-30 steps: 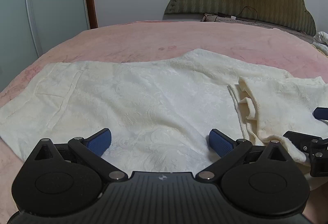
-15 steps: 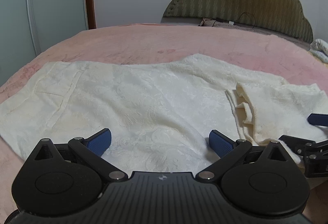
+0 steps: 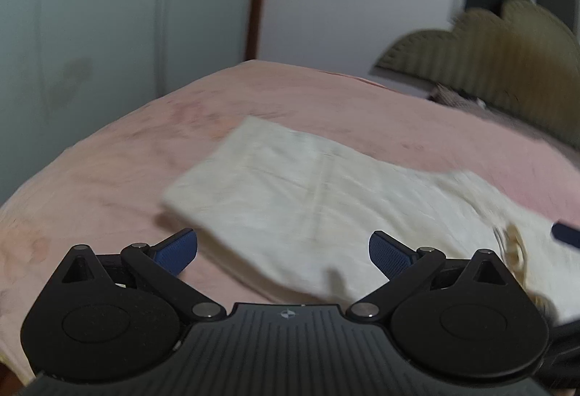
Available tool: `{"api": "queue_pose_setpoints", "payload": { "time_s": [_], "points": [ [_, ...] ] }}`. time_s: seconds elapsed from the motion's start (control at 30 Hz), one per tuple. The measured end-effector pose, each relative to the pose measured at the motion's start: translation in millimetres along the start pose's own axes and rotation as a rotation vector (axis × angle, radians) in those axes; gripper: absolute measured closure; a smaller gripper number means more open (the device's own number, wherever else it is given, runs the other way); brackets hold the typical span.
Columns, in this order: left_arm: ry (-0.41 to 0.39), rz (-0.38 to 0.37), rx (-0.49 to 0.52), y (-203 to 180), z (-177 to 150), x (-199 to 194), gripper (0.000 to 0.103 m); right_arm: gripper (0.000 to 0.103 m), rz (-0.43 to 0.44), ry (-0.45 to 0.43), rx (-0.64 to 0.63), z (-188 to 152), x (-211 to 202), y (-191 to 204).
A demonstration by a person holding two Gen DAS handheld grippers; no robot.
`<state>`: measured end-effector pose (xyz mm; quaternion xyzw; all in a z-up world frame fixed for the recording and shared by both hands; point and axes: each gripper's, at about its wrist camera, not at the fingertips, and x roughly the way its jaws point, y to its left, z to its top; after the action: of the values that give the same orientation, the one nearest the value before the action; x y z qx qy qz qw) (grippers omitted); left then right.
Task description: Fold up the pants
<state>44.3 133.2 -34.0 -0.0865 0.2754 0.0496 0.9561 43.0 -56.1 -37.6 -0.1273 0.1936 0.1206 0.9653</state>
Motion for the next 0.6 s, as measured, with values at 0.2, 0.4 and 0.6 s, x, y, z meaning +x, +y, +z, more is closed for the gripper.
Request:
{"api": "queue_pose_setpoints", "payload": {
  "time_s": [0.2, 0.4, 0.6],
  "points": [
    [0.113, -0.116, -0.279, 59.4, 6.8, 10.7, 0.002, 0.001, 0.098, 0.016, -0.264, 9.4, 27.6, 75.2],
    [0.185, -0.265, -0.490, 88.2, 3.1, 25.4, 0.002, 0.001, 0.039, -0.033, -0.505, 7.7, 49.4, 131.4],
    [0.251, -0.424, -0.635, 101.1, 7.0, 49.1, 0.001, 0.001, -0.040, -0.082, -0.549, 18.2, 81.3, 150.4]
  ]
}}
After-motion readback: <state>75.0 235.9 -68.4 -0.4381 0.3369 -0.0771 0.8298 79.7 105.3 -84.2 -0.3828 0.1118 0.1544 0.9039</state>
